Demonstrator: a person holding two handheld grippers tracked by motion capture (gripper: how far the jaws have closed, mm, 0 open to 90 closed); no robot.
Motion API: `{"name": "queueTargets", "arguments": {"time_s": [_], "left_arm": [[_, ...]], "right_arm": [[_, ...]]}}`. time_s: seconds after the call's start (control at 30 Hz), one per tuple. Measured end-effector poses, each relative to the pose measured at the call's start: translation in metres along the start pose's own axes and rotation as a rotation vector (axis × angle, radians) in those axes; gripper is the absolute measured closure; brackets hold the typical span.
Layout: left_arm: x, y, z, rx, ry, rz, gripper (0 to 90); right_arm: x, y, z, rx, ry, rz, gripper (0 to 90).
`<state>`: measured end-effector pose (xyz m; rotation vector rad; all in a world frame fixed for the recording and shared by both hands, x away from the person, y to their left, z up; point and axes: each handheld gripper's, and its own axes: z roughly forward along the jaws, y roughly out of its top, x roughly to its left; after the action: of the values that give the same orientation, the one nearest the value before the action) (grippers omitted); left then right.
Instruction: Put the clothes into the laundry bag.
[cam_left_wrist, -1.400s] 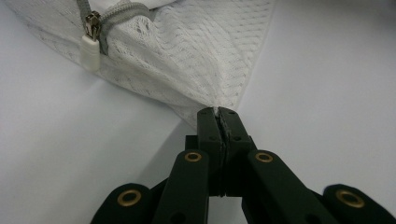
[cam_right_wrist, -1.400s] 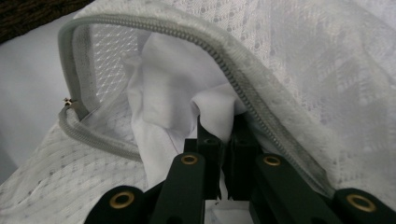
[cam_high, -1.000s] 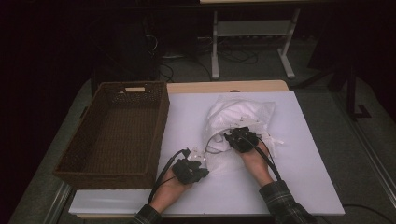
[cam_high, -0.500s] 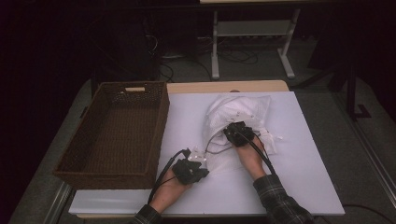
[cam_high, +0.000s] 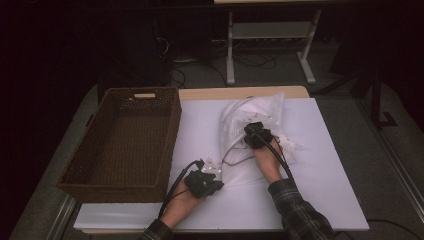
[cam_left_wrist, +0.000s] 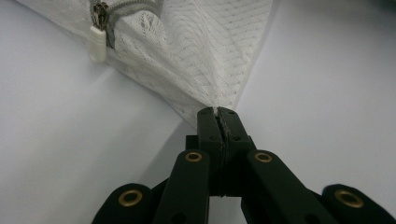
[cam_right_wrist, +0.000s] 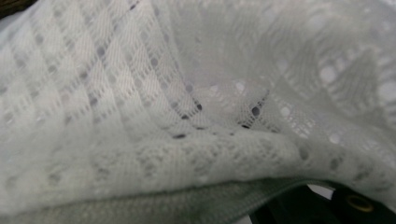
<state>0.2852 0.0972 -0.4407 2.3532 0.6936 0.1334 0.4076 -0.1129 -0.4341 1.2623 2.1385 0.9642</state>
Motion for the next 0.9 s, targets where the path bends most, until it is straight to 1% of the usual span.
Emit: {"name": "queueTargets", "arguments": {"time_s": [0.1,0.2,0.33,0.57,0.67,0.9], "left_arm": [[0.0,0.0,0.0,0.0,-0.001,0.001,89.5],[0.0,0.0,0.0,-0.002,-0.002,0.001,89.5],[0.0,0.0,0.0,-0.003,-0.001,-0.001,89.5],[0.0,0.0,0.0,-0.002,-0.001,-0.003,89.4],[0.001,-0.001,0.0,-0.003,-0.008,-0.008,89.4],[0.002,-0.001,0.0,-0.006,-0.01,-0.01,89.4]], "right_arm": [[-0.004,0.002,0.003,-0.002,-0.009,0.013,86.8],[-0.008,0.004,0.006,-0.002,-0.018,0.036,86.8],[-0.012,0.005,0.01,-0.004,-0.027,0.048,86.8],[-0.014,0.006,0.013,-0.006,-0.037,0.046,86.7],[-0.015,0.006,0.012,-0.006,-0.029,0.055,86.4],[-0.016,0.004,0.007,-0.009,-0.017,0.05,84.6]]}}
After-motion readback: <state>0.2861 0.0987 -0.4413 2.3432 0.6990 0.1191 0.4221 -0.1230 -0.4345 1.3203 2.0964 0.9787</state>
